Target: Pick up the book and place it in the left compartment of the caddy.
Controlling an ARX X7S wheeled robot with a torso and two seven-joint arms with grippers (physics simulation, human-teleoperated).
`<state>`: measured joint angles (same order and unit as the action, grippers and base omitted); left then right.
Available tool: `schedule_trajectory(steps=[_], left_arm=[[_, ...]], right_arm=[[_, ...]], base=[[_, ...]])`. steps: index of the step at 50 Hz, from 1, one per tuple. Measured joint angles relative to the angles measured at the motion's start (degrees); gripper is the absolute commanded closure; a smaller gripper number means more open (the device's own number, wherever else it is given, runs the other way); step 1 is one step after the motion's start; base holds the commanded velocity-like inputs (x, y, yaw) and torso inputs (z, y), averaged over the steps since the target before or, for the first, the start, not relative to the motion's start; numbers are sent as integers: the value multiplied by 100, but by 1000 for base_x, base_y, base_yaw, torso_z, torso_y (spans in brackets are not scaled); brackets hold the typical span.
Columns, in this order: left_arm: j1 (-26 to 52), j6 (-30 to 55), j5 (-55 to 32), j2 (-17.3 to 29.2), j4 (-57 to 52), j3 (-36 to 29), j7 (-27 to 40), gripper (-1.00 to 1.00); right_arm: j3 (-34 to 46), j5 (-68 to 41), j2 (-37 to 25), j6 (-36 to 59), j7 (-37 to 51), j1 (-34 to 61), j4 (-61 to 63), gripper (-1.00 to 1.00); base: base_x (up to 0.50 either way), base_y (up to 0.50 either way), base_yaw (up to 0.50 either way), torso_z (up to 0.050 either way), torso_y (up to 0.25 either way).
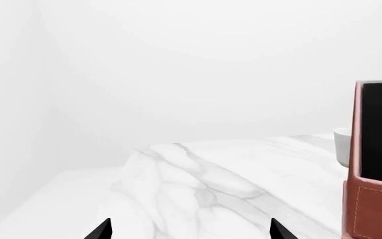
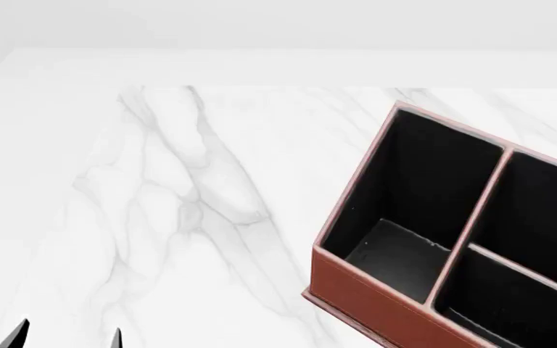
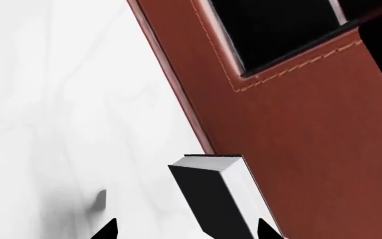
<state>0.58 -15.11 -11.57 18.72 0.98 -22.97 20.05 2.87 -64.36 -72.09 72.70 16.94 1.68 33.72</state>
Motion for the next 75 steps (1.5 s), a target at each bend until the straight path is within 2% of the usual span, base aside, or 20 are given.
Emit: schedule_trajectory(steps=[8, 15, 25, 43, 57, 75], left_arm=[[4, -5, 5, 4, 11, -16, 8, -100], [7, -10, 7, 6, 19, -29, 17, -100], [17, -10, 3, 12, 29, -45, 25, -100], [27, -9, -17, 29, 32, -61, 44, -100], [18, -17, -9, 48, 26, -74, 71, -100], [24, -33, -7, 64, 37, -99, 86, -100]], right_arm=[[-277, -130, -154, -72, 60, -312, 52, -100], [-206, -115, -198, -11, 65, -196, 50, -100], [466, 203, -100, 413, -128, 617, 10, -100], [2232, 1313, 194, 940, -961, 2216, -308, -100], [3027, 1944, 345, 812, -1332, 2679, -789, -100], [3566, 2528, 654, 376, -1520, 2883, -1445, -100]], base=[[0, 0, 0, 0, 0], [0, 0, 0, 0, 0], [0, 0, 0, 0, 0], [0, 0, 0, 0, 0], [0, 0, 0, 0, 0], [0, 0, 0, 0, 0]])
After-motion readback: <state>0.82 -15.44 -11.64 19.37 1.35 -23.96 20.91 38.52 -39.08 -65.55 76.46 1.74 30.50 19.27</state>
